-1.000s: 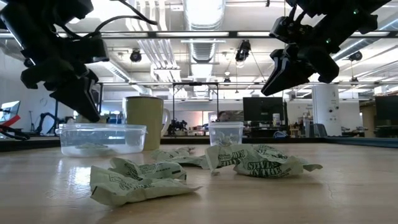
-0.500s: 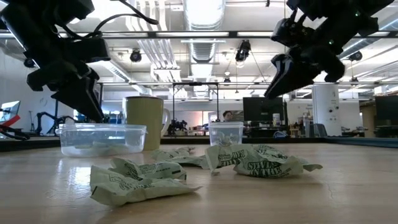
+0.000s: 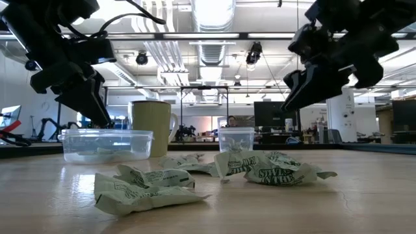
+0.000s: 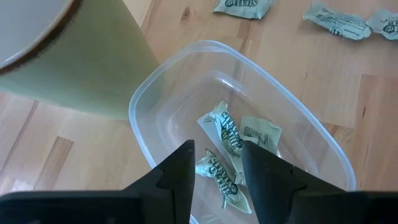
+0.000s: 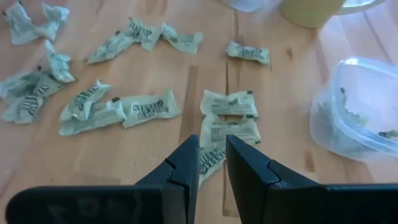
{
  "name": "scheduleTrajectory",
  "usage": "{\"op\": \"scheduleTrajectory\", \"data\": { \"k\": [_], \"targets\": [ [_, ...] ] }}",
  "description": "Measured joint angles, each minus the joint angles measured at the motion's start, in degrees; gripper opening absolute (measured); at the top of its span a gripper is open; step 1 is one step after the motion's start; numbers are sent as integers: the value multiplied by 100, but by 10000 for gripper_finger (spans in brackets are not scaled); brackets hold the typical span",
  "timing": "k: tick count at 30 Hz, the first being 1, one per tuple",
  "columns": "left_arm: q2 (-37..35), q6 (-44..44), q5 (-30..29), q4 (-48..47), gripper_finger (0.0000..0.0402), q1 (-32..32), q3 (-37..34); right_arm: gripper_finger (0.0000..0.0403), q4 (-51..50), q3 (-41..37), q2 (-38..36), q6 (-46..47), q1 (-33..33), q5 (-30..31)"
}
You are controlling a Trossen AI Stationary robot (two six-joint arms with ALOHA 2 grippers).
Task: Pick and place items into bin
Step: Put the stevia packet into the top transparent bin
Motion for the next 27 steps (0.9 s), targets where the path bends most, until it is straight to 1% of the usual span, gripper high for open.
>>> {"op": "scheduleTrajectory", "data": {
  "k": [6,12,18,27],
  "targets": [
    [0,-4,2,19,116,0,2,100,184,-1,703,81,-35,6],
    [0,-11,2,23,116,0,4,132,245,246,1350,-214,-72,8],
    [2,-12,4,20,116,0,4,156,223,460,1606,-105,-102,21],
    [2,-11,5,84,116,0,4,184,192,461,1753,-23,-179,23]
  ]
}}
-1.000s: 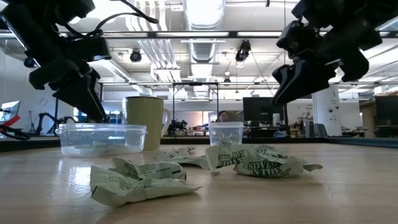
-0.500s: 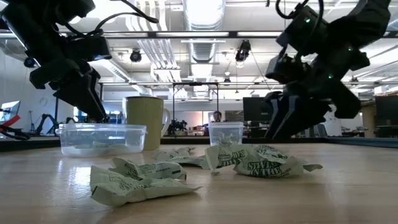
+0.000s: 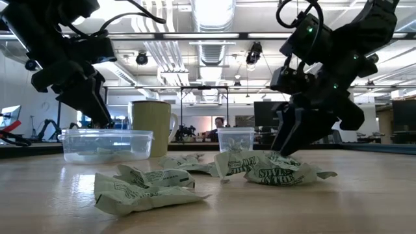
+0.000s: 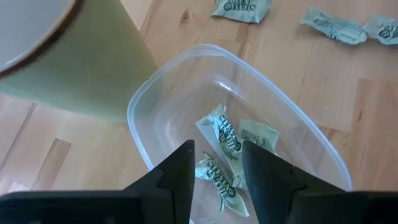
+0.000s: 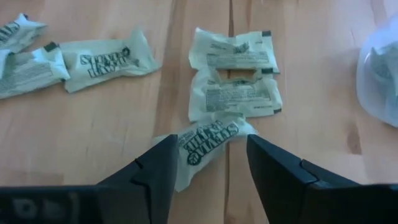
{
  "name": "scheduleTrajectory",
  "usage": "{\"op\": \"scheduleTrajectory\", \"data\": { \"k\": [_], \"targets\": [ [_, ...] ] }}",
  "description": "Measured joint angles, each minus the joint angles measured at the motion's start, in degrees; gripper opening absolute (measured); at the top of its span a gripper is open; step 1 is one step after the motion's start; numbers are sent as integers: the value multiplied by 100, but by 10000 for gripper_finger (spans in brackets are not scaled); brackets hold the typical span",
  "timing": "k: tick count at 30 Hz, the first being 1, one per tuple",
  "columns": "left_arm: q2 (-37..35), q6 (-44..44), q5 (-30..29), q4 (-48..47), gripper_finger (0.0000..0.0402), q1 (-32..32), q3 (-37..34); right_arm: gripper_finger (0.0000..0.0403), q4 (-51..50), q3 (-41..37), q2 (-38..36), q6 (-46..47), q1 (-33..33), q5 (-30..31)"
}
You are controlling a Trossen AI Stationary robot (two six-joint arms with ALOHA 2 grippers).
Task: Pick and place items into bin
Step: Put the stevia packet into the top transparent bin
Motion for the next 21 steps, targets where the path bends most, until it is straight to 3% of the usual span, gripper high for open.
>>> {"op": "scheduleTrajectory", "data": {
  "k": [8,21],
  "targets": [
    [0,4,2,63,116,0,0,166,-15,0,25,-67,0,-2],
    [0,4,4,61,116,0,0,50,-22,0,16,-472,0,-2]
  ]
}}
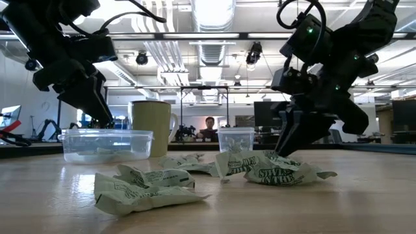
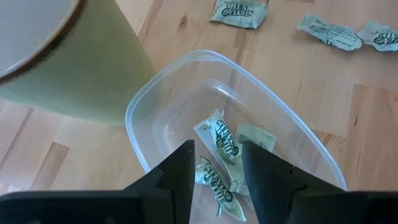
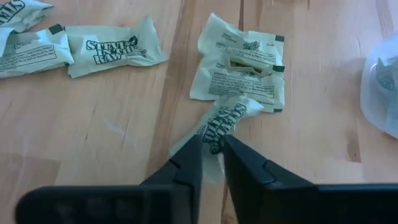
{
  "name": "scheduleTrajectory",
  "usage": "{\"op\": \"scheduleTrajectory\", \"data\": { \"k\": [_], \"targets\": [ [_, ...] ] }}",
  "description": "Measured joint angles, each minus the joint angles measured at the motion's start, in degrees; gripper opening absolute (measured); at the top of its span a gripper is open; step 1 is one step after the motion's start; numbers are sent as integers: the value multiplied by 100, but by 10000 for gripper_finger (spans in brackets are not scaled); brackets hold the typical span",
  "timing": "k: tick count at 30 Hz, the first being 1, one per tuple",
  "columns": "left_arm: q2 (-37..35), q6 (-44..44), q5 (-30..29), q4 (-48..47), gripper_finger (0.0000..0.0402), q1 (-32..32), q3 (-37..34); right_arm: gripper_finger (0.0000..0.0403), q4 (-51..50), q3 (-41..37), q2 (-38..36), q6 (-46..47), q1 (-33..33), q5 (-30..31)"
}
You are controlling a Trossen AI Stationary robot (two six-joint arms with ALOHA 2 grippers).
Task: Pick and place items into bin
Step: Put the stevia packet into the top transparent bin
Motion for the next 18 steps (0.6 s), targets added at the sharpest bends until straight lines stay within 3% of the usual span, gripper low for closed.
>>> {"op": "scheduleTrajectory", "data": {
  "k": [7,18],
  "targets": [
    [0,2,-1,0,116,0,0,12,3,-1,0,-152,0,0],
    [0,2,-2,0,116,0,0,9,-12,90,-133,-430,2,0]
  ]
}}
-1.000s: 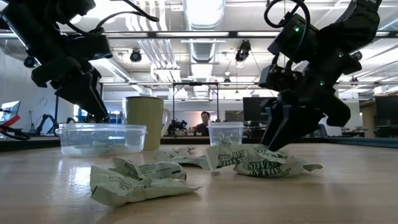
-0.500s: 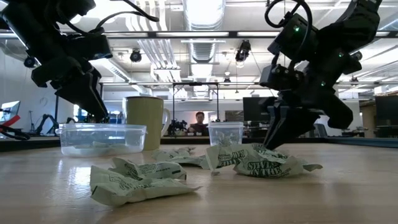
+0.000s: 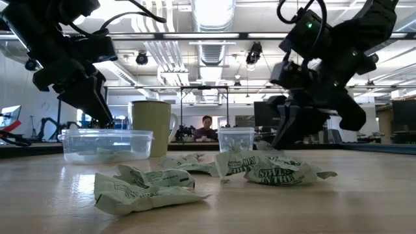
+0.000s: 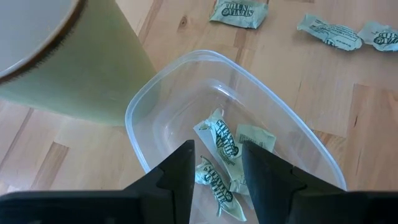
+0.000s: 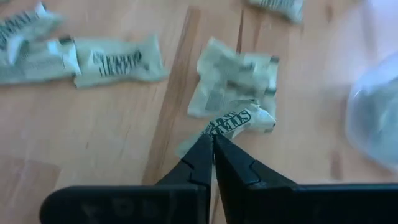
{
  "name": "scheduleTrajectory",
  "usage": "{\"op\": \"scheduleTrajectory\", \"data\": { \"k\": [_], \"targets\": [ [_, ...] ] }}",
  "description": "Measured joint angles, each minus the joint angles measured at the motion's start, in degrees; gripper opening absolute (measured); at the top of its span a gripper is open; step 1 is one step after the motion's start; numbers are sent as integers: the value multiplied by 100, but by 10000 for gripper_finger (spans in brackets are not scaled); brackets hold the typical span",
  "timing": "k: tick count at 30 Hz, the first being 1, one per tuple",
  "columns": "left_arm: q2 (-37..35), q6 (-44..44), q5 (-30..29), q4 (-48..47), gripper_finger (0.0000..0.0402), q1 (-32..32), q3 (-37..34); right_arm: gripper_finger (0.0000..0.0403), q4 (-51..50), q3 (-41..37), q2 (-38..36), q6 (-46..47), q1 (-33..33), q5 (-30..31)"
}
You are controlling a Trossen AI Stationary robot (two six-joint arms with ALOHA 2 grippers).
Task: Pick and place items into bin
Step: Put the stevia packet into the top transparent bin
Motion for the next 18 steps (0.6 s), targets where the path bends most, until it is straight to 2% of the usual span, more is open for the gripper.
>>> {"op": "scheduleTrajectory", "data": {
  "k": [3,5,12,18],
  "targets": [
    [0,0,0,0,116,0,0,9,1,95,-126,-174,9,48],
    [0,0,0,1,116,0,0,9,0,154,-241,-318,10,323],
    [0,11,-2,46,116,0,-2,9,426,254,-433,-839,-93,1895],
    [0,87,-4,195,116,0,-7,9,1171,254,-418,-1030,-506,2037]
  ]
}}
